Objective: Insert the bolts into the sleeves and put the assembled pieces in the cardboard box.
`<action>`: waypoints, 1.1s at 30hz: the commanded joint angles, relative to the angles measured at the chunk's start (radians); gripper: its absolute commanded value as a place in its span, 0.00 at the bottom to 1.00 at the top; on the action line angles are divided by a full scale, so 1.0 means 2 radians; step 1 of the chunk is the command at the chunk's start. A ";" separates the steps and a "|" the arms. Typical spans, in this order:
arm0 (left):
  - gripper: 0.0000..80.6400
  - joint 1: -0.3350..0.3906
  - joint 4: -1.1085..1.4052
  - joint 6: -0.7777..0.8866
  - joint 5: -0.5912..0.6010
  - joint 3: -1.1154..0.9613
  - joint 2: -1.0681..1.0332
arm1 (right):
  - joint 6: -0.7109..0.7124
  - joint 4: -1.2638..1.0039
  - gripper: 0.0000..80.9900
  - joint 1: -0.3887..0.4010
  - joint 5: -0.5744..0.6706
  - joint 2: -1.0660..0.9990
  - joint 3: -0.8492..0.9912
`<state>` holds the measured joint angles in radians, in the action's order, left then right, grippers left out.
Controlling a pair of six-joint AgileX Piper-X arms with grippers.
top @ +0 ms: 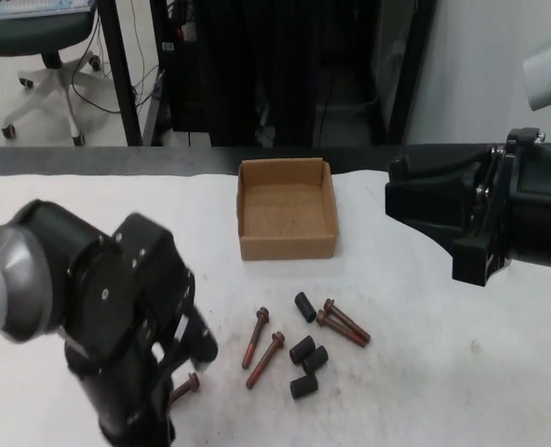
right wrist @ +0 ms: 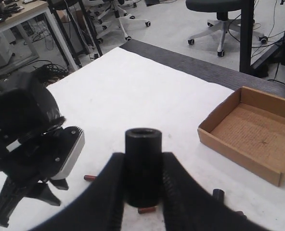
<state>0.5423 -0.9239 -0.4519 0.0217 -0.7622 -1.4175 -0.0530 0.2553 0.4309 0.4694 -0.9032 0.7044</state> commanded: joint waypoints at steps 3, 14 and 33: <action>0.35 -0.001 0.052 -0.033 -0.018 -0.017 0.001 | -0.003 -0.002 0.01 -0.001 0.004 0.006 0.005; 0.40 -0.029 0.078 -0.085 -0.003 -0.017 -0.015 | -0.003 -0.002 0.01 -0.001 0.004 0.006 0.005; 0.40 -0.061 0.108 -0.002 0.065 -0.020 -0.073 | -0.003 -0.002 0.01 -0.001 0.004 0.006 0.005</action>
<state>0.4228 -0.7053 -0.4707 0.1453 -0.7928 -1.5526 -0.0530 0.2553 0.4309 0.4694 -0.9032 0.7044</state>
